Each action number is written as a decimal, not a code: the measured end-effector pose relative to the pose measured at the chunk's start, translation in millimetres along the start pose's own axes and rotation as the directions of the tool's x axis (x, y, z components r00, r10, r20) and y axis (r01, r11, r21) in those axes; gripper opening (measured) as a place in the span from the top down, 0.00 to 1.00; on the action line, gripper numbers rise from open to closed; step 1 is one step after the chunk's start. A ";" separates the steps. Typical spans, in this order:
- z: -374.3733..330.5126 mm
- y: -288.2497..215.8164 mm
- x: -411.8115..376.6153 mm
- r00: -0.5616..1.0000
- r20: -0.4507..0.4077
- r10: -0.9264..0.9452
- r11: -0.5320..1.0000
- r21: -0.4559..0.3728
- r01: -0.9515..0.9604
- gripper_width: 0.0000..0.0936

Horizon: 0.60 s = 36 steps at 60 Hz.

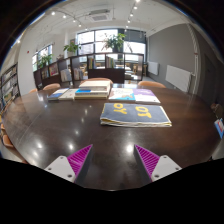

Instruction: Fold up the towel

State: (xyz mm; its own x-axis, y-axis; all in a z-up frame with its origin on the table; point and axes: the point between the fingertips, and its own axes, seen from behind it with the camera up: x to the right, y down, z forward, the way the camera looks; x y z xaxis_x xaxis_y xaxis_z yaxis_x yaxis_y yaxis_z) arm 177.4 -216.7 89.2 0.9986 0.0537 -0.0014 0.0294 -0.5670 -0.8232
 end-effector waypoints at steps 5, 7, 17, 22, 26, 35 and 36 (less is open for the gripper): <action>35.5 -8.6 -9.4 1.000 0.004 -0.016 1.000 -0.013 0.016 0.13; 70.2 -19.1 -24.8 1.000 0.007 -0.012 1.000 -0.017 0.012 0.13; 168.2 -63.2 -36.6 1.000 -0.020 -0.004 1.000 -0.017 0.004 0.16; 214.5 -85.3 -35.0 0.999 -0.040 -0.012 1.000 -0.008 0.012 0.19; 244.8 -95.6 -37.5 0.999 -0.042 -0.022 1.000 -0.011 0.021 0.23; 283.2 -81.1 -38.4 0.997 -0.037 -0.073 0.994 -0.082 0.070 0.42; 285.0 -85.0 -37.3 0.997 -0.044 -0.067 0.996 -0.061 0.065 0.46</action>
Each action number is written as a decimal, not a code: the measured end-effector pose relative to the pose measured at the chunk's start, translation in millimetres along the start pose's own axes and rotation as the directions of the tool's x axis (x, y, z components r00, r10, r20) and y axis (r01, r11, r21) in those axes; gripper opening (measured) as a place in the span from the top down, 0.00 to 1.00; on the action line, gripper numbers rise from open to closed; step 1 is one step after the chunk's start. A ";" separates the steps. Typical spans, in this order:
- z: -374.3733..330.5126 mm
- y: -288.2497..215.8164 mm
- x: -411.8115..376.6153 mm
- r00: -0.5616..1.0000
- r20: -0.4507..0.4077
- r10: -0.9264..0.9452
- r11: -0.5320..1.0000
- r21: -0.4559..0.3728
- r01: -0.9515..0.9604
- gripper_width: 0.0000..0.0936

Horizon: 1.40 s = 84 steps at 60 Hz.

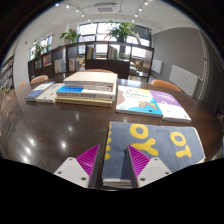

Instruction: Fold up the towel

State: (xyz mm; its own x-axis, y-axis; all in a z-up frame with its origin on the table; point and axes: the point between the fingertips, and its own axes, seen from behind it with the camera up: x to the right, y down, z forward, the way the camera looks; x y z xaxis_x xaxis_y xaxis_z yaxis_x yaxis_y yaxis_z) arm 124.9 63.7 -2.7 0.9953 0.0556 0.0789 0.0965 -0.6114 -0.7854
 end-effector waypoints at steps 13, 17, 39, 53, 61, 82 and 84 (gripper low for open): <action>-1.5 7.3 22.2 0.998 -0.054 -0.033 0.999 -0.016 0.032 0.96; -2.6 6.0 22.8 0.999 -0.035 -0.017 0.999 -0.046 0.015 0.96; -100.4 -100.8 218.8 0.976 -0.185 0.115 0.986 0.137 -0.090 0.96; -44.4 -13.7 296.0 0.990 -0.127 0.059 0.997 -0.034 -0.063 0.53; -49.9 -3.4 296.8 0.994 -0.102 -0.039 0.998 -0.054 0.033 0.22; -227.1 -129.5 223.1 0.999 -0.054 -0.006 0.972 0.235 0.019 0.13; -244.5 -136.3 212.3 0.999 -0.047 0.007 0.966 0.259 0.005 0.13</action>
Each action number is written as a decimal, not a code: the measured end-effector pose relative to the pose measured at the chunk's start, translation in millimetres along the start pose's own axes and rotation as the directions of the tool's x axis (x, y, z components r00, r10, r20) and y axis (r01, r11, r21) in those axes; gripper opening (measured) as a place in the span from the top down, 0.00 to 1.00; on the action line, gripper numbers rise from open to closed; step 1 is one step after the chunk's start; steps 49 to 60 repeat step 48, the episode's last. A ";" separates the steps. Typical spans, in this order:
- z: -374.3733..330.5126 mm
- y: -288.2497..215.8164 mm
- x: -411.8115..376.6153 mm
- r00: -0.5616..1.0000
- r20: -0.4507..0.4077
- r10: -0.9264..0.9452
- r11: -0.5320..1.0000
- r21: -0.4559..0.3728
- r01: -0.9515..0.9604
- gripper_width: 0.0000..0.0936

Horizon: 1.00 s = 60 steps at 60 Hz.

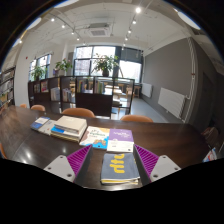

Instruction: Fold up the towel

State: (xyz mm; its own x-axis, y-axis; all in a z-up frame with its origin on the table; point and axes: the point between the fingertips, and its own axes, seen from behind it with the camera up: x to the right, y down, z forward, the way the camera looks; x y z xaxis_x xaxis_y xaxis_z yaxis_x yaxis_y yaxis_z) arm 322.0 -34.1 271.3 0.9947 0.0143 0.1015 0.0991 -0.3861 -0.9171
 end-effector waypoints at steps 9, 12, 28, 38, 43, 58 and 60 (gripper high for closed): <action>-61.3 -21.9 -51.5 0.996 0.073 0.049 0.997 0.050 -0.053 0.14; -77.1 -19.0 -67.6 0.995 0.081 0.055 0.996 0.060 -0.060 0.13; -135.6 18.7 -110.7 0.997 0.044 0.069 0.997 0.031 -0.070 0.13; -158.0 30.4 -129.2 0.997 0.042 0.067 0.998 0.019 -0.068 0.13; -166.1 33.0 -139.9 0.996 0.058 0.069 0.997 0.018 -0.070 0.13; -168.4 33.1 -148.5 0.996 0.060 0.068 0.997 0.021 -0.070 0.13; -168.4 33.1 -148.5 0.996 0.060 0.068 0.997 0.021 -0.070 0.13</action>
